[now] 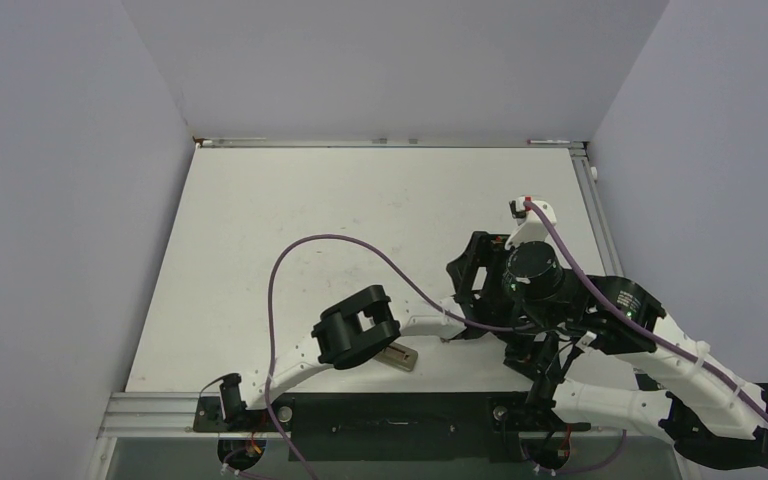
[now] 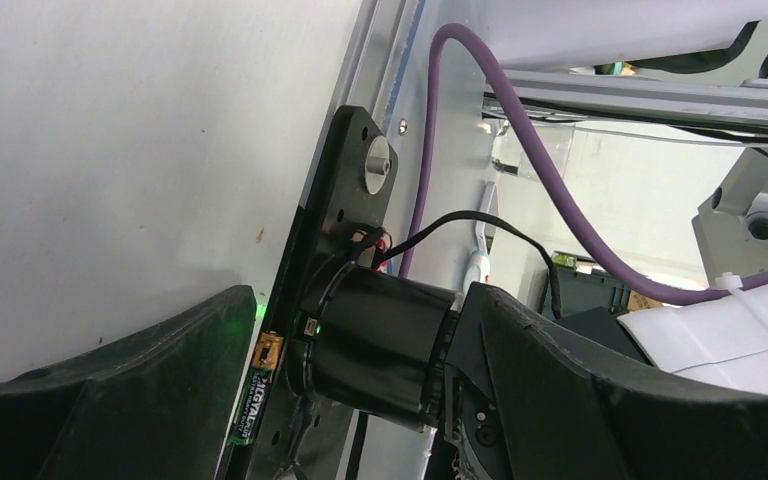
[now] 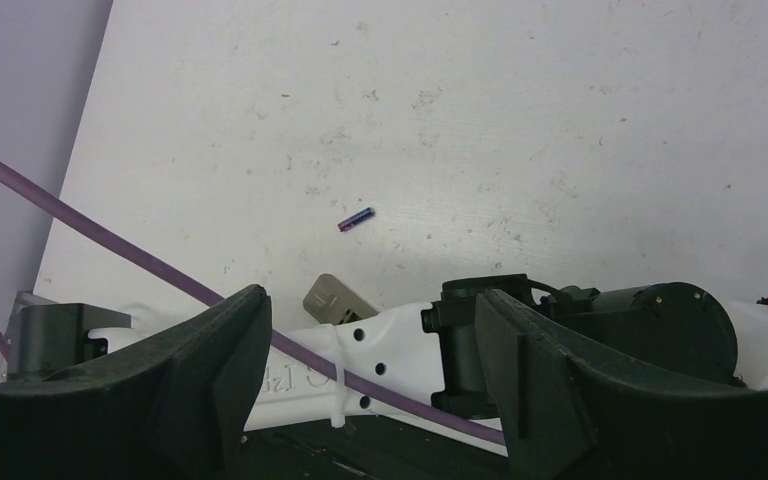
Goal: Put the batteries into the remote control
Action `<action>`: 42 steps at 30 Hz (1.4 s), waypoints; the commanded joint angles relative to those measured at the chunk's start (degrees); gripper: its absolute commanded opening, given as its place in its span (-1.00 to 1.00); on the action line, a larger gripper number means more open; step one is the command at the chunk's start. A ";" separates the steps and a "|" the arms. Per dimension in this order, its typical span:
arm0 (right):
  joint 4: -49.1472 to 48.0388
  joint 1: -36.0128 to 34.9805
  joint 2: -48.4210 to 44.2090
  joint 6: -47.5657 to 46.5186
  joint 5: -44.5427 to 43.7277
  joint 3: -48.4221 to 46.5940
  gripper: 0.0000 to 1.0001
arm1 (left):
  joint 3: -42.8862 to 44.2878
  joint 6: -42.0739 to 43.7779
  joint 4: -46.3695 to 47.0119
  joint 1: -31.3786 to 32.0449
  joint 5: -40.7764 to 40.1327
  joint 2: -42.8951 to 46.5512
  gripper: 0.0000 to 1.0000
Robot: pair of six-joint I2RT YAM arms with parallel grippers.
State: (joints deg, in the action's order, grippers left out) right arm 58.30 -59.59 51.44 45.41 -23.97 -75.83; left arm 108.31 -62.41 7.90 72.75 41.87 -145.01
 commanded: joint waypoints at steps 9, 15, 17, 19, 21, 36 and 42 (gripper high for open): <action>-3.31 0.38 1.31 -0.69 0.92 1.17 0.47 | -2.69 7.41 -10.62 1.34 4.06 -0.03 0.52; -3.82 0.40 1.67 -0.38 1.39 1.50 0.47 | -2.45 14.99 -21.02 1.51 4.73 0.38 0.47; -3.86 0.41 1.67 -0.17 1.39 1.55 0.47 | -2.45 17.14 -23.70 1.52 5.11 0.40 0.45; -3.88 0.36 1.65 0.04 1.38 1.68 0.47 | -2.73 19.16 -26.15 1.52 5.17 0.64 0.43; -3.98 0.35 1.65 0.30 1.45 1.74 0.47 | -3.12 21.42 -28.46 1.52 4.73 1.08 0.41; -5.08 0.35 2.70 0.69 2.26 2.39 0.46 | -11.07 21.21 -25.68 -1.47 0.34 6.58 0.35; -5.08 0.37 2.99 0.69 2.05 2.75 0.46 | -11.80 18.56 -20.49 -3.76 0.98 8.76 0.21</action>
State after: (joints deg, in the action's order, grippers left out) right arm 54.92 -59.59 54.17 45.69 -21.58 -73.14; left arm 98.87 -43.90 -11.18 71.48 48.29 -136.77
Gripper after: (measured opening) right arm 0.731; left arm 0.622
